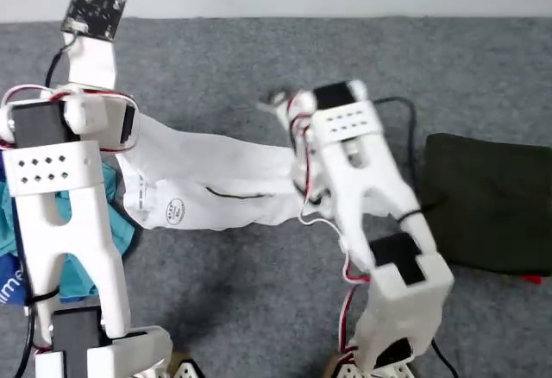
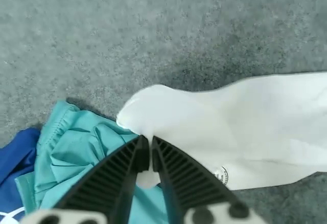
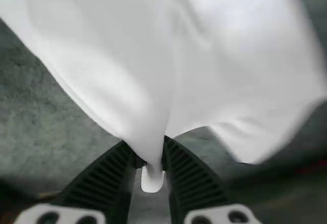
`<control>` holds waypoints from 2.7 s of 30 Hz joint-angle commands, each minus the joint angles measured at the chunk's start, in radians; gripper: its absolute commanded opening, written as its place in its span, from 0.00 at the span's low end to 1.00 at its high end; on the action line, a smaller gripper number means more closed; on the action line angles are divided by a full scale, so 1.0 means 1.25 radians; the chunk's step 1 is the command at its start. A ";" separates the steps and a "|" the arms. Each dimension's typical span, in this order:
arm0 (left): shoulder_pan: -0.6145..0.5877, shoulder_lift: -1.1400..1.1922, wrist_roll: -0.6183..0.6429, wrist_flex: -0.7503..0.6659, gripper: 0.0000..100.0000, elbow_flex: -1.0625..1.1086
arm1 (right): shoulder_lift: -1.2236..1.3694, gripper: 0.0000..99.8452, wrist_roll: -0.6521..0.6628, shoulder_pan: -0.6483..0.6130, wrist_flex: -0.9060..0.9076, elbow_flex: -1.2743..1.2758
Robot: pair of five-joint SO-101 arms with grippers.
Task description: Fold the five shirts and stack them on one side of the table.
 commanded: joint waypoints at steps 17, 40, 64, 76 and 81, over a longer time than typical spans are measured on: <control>0.002 -0.034 -0.007 0.014 0.02 -0.636 | -0.512 0.01 0.242 0.185 -0.109 -0.315; 0.000 -0.041 -0.183 -0.060 0.01 -0.937 | -0.672 0.01 0.242 0.241 -0.082 -0.378; 0.002 0.079 -0.185 0.090 0.01 -0.754 | -0.643 0.01 0.275 0.240 -0.131 0.039; 0.002 0.508 -0.185 -0.223 0.01 -0.652 | -0.361 0.01 0.276 0.241 -0.729 0.333; 0.002 0.655 -0.185 -0.346 0.01 -0.689 | -0.206 0.01 0.276 0.241 -0.946 0.331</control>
